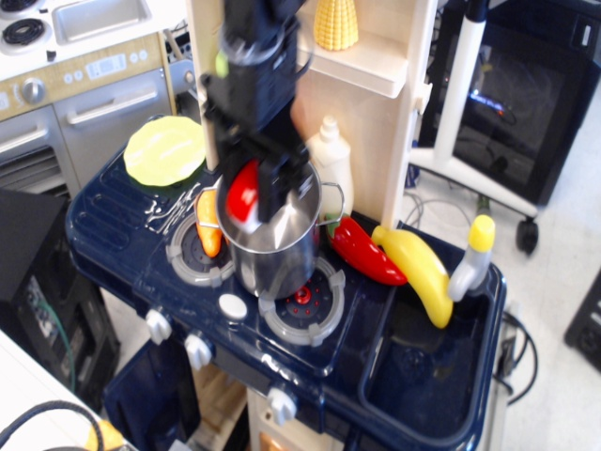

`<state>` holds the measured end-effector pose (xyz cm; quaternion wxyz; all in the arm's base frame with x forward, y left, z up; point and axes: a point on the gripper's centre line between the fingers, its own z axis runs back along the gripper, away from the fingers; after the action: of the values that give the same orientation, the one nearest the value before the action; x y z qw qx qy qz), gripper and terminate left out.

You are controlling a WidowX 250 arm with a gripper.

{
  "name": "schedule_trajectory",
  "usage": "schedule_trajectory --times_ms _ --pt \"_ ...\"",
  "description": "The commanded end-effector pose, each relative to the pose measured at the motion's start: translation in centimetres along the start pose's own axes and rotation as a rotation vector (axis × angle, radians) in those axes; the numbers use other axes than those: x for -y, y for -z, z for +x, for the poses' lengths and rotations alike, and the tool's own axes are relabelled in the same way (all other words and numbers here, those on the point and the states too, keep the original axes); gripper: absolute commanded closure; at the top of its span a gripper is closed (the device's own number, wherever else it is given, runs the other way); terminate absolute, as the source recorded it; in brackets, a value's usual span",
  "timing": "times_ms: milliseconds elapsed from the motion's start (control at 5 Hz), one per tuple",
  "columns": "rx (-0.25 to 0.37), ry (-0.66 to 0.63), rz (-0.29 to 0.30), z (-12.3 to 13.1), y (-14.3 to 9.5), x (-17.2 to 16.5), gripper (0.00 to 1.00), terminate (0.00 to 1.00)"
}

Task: Put sushi in pot or pan

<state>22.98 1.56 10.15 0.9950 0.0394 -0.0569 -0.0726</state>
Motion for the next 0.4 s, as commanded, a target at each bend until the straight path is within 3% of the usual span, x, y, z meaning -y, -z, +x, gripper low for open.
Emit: schedule_trajectory --times_ms 0,200 --pt "0.054 0.028 0.005 0.3 0.2 -0.3 0.00 0.00" --pt "0.105 -0.023 -0.025 0.2 1.2 -0.2 0.00 0.00"
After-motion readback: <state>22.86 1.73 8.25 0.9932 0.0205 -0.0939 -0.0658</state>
